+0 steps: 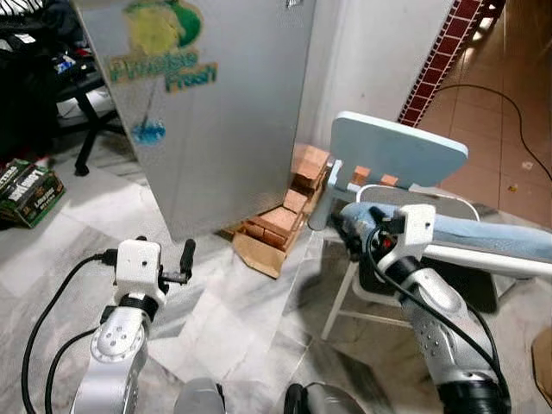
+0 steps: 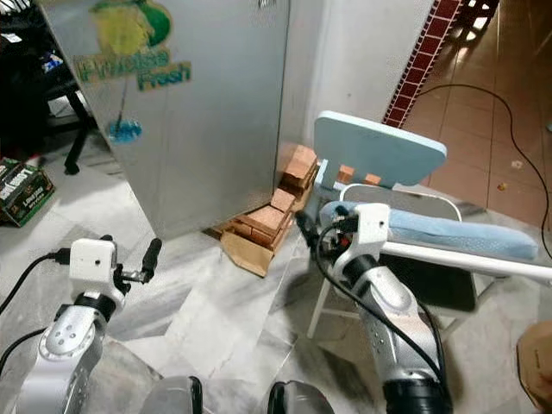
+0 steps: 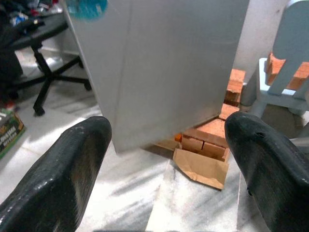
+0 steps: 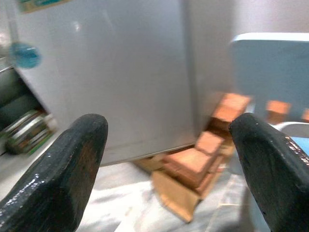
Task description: Restocking fridge
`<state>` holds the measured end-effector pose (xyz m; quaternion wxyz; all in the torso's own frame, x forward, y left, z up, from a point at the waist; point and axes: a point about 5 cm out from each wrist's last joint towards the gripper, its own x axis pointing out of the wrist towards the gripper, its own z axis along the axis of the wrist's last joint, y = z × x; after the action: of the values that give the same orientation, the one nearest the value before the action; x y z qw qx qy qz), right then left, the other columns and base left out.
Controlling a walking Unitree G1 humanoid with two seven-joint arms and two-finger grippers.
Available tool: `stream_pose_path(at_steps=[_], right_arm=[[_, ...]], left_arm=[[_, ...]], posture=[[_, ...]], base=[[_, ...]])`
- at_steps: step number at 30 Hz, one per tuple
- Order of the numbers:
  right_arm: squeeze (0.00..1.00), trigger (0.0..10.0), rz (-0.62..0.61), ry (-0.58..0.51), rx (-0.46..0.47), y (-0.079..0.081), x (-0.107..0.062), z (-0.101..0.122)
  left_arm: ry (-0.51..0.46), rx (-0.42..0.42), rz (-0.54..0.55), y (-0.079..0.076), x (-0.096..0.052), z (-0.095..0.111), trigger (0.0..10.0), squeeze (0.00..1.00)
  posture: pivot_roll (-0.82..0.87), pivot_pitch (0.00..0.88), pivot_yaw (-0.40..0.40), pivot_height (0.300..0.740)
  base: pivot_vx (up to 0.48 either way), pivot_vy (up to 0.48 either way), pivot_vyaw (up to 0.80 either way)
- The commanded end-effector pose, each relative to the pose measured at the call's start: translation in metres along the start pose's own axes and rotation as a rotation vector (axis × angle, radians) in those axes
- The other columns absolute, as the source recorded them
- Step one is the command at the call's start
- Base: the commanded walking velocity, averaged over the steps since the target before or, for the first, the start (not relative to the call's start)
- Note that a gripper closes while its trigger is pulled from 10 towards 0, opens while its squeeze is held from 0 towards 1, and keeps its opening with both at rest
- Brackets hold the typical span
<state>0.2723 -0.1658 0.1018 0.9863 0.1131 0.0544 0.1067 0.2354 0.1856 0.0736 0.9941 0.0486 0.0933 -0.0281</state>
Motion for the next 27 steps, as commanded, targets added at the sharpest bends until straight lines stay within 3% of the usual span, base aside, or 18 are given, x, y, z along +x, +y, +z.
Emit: stream_pose_path(at_steps=[1, 17, 22, 27], right_arm=[[0.00, 10.0, -0.072, 0.005, -0.016, -0.004, -0.003, -0.003], [0.00, 10.0, -0.180, -0.089, -0.028, -0.001, 0.009, 0.004], [0.00, 10.0, -0.255, -0.096, 0.003, -0.007, 0.001, -0.002], [0.00, 10.0, -0.229, -0.093, -0.004, -0.001, -0.004, -0.005]], left_arm=[[-0.009, 0.009, -0.014, -0.001, 0.005, 0.002, 10.0, 0.00], [-0.109, 0.021, 0.045, -0.005, 0.034, 0.035, 10.0, 0.00], [-0.092, 0.012, 0.031, -0.012, 0.033, 0.027, 10.0, 0.00], [-0.064, 0.007, -0.010, -0.020, 0.035, 0.016, 10.0, 0.00]], posture=[[0.05, 0.073, -0.032, 0.740], [0.05, 0.042, 0.003, 0.740], [0.03, 0.042, 0.003, 0.740], [0.00, 0.039, 0.002, 0.740]], base=[[0.000, 0.270, 0.00], [0.000, 0.432, -0.70], [0.000, 0.480, -0.80], [0.000, 0.480, -0.47]])
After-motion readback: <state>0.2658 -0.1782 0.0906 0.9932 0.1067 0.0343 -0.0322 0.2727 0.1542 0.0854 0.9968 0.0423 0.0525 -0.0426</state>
